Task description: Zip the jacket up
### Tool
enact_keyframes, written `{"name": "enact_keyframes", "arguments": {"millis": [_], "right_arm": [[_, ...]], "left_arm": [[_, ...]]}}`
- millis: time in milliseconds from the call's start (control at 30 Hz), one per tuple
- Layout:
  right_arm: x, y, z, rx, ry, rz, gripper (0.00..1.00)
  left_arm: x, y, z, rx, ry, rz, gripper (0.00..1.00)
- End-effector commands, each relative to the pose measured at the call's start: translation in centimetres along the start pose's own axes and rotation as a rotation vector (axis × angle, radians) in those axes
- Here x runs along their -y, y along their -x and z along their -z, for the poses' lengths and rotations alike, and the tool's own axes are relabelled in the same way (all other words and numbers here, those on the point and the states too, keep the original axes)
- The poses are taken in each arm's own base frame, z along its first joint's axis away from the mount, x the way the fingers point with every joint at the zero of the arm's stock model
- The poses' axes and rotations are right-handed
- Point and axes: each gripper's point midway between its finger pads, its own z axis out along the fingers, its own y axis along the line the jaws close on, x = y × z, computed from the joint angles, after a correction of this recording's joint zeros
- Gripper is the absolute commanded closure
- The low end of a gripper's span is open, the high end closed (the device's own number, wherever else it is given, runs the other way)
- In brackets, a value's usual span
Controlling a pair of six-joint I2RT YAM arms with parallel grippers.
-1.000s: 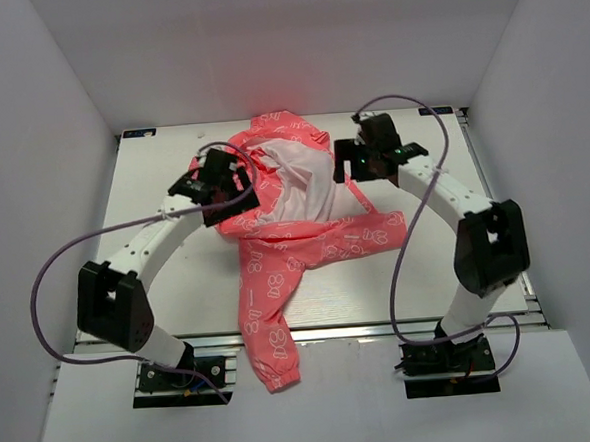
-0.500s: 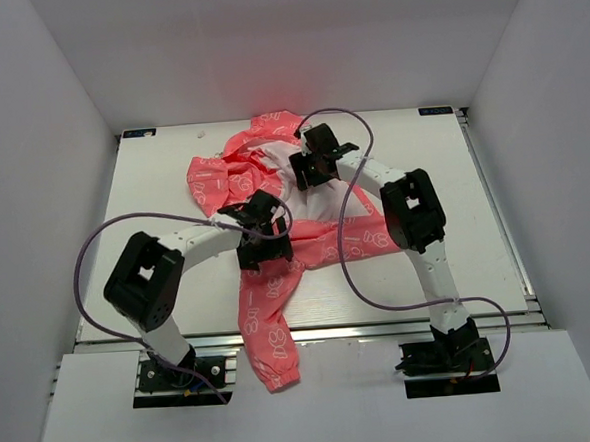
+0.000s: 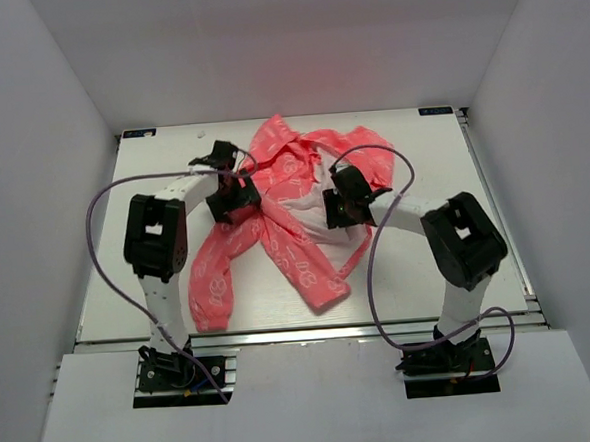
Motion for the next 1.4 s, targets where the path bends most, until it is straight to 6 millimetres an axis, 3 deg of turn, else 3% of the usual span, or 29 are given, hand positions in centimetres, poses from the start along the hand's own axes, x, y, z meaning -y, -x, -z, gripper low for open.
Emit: {"name": "enact_keyframes", "arguments": {"millis": [0,33,133,233,267,367,400,467,500,567,633,667,733,800,867,933,967,1033,1100,1133,1200,1233,1267,1300,1367], "right_arm": [[-3.2,-11.2,2.9,-0.239,0.006,-0.007,0.48],[-3.7,-13.3,3.7,-0.271,0.012,0.010,0.47],[-6.8,-14.0,5.0,-0.252,0.083,0.028,0.40],[-6.2,-11.5,4.6,-0.197,0.041,0.049,0.34],[-5.7,-8.8,4.2,-0.135,-0.025,0.058,0.31],[-3.9,-6.3,5.0,-0.122,-0.141,0.094,0.26],[-4.3,-4.8,5.5,-0.093,-0.137,0.099,0.24],[-4.8,-3.7,7.3,-0.070,-0.102,0.114,0.22],[-5.1,-3.4,8.0,-0.065,-0.082,0.113,0.18],[-5.7,-2.7,10.5,-0.042,-0.030,0.087,0.13],[-5.3,-3.2,12.0,-0.029,-0.023,0.062,0.11],[-4.8,-2.8,13.6,0.003,-0.037,0.016,0.11],[-3.2,-4.0,14.6,-0.001,-0.084,-0.029,0.11],[-0.6,-4.3,16.2,0.017,-0.171,-0.143,0.11],[1.5,-5.0,17.1,0.028,-0.222,-0.213,0.11],[4.3,-5.7,17.1,0.023,-0.269,-0.300,0.11],[4.7,-5.5,17.3,0.029,-0.249,-0.329,0.11],[7.0,-4.8,17.0,0.052,-0.269,-0.380,0.11],[8.6,-4.1,16.5,0.061,-0.298,-0.417,0.10],[8.9,-3.0,15.9,0.079,-0.294,-0.407,0.11],[9.8,-1.7,15.1,0.082,-0.296,-0.422,0.11],[10.1,-1.6,13.8,0.051,-0.301,-0.409,0.12],[10.4,-1.3,13.2,0.037,-0.310,-0.414,0.13],[10.5,0.3,13.1,0.053,-0.309,-0.418,0.17],[11.1,0.4,11.3,0.018,-0.342,-0.412,0.18]], "left_arm": [[1.2,3.5,-4.6,0.046,0.043,-0.100,0.02],[1.4,3.2,-6.3,0.010,0.048,-0.107,0.02],[4.8,5.6,-6.9,0.030,-0.043,-0.159,0.02],[7.2,7.3,-6.1,0.065,-0.096,-0.207,0.02],[7.3,7.3,-6.1,0.064,-0.094,-0.214,0.02],[7.0,7.2,-5.3,0.060,-0.082,-0.221,0.02],[7.1,7.7,-3.8,0.091,-0.087,-0.221,0.02],[6.5,7.2,-3.2,0.104,-0.082,-0.221,0.02],[6.6,8.3,-1.1,0.158,-0.081,-0.215,0.02],[6.6,8.6,0.4,0.186,-0.084,-0.212,0.02],[6.7,9.0,2.6,0.205,-0.089,-0.205,0.02],[6.8,9.0,3.2,0.207,-0.096,-0.203,0.02],[7.0,8.5,5.0,0.209,-0.117,-0.197,0.02],[6.3,7.1,5.0,0.189,-0.106,-0.192,0.02],[6.5,6.7,6.6,0.217,-0.125,-0.192,0.02],[6.1,5.2,6.8,0.208,-0.105,-0.199,0.02],[6.3,4.9,7.9,0.224,-0.111,-0.200,0.02],[6.6,2.5,7.9,0.204,-0.105,-0.232,0.02],[7.7,0.3,8.8,0.202,-0.142,-0.270,0.02],[7.9,-1.4,8.4,0.173,-0.183,-0.292,0.02],[8.0,-3.2,7.9,0.141,-0.203,-0.300,0.02],[8.5,-4.0,7.8,0.121,-0.244,-0.301,0.02],[7.8,-5.3,7.0,0.085,-0.244,-0.299,0.02],[7.9,-6.0,6.9,0.066,-0.269,-0.298,0.02],[7.1,-7.3,5.9,0.038,-0.266,-0.297,0.02]]}}
